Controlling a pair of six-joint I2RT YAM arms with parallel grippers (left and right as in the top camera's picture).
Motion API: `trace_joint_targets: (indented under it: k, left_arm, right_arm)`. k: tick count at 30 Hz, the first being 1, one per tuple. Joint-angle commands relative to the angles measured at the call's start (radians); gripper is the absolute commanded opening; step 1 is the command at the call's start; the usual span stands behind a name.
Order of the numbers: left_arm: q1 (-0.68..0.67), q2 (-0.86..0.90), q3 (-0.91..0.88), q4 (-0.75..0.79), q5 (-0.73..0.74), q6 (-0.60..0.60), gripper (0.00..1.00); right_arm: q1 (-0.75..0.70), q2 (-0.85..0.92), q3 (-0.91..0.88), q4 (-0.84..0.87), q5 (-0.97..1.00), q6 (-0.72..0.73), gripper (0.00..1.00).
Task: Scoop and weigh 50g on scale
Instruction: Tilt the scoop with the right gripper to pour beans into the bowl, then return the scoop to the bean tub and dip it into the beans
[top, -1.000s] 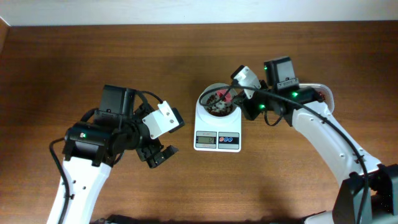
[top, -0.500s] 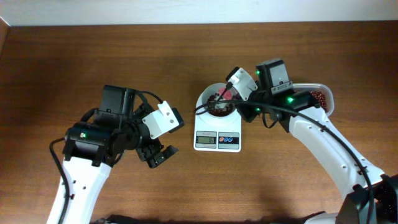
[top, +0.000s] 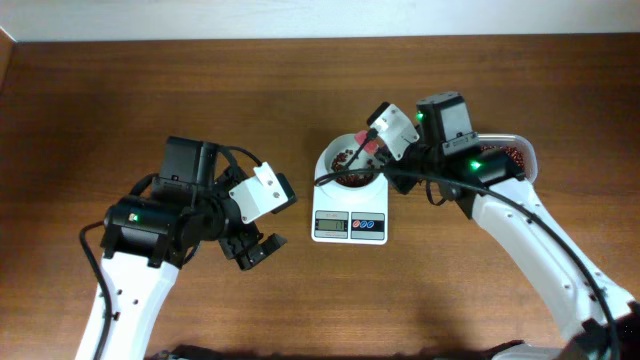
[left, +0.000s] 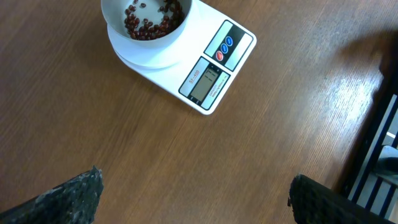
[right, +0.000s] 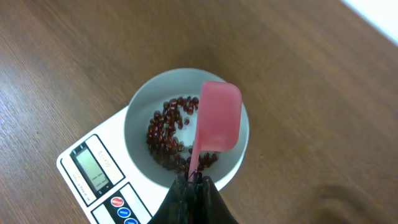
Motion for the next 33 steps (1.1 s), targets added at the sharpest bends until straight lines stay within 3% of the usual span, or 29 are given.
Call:
trace_joint_targets:
  k: [1, 8, 12, 18, 20, 29, 33]
  left_arm:
    - [0.004, 0.000, -0.002, 0.002, 0.004, -0.008, 0.99]
    - [0.004, 0.000, -0.002, 0.002, 0.004, -0.008, 0.99]
    - [0.004, 0.000, -0.002, 0.002, 0.004, -0.008, 0.99]
    - [0.004, 0.000, -0.002, 0.002, 0.004, -0.009, 0.99]
    - [0.004, 0.000, -0.002, 0.002, 0.004, -0.008, 0.99]
    - [0.004, 0.000, -0.002, 0.002, 0.004, -0.008, 0.99]
    - [0.004, 0.000, -0.002, 0.002, 0.004, -0.008, 0.99]
  right_arm:
    - [-0.021, -0.078, 0.029, 0.002, -0.005, 0.015, 0.04]
    - [-0.247, -0.125, 0.029, -0.037, -0.022, 0.106, 0.04]
    - [-0.450, -0.125, 0.029, -0.071, -0.220, 0.106, 0.04]
    - [-0.684, -0.118, 0.027, -0.137, -0.267, 0.105, 0.04]
    - [-0.742, -0.093, 0.027, -0.180, -0.264, 0.004, 0.04]
    - [-0.757, 0.074, 0.027, -0.252, -0.026, -0.034, 0.04]
    - [-0.757, 0.115, 0.027, -0.252, -0.009, -0.036, 0.04]
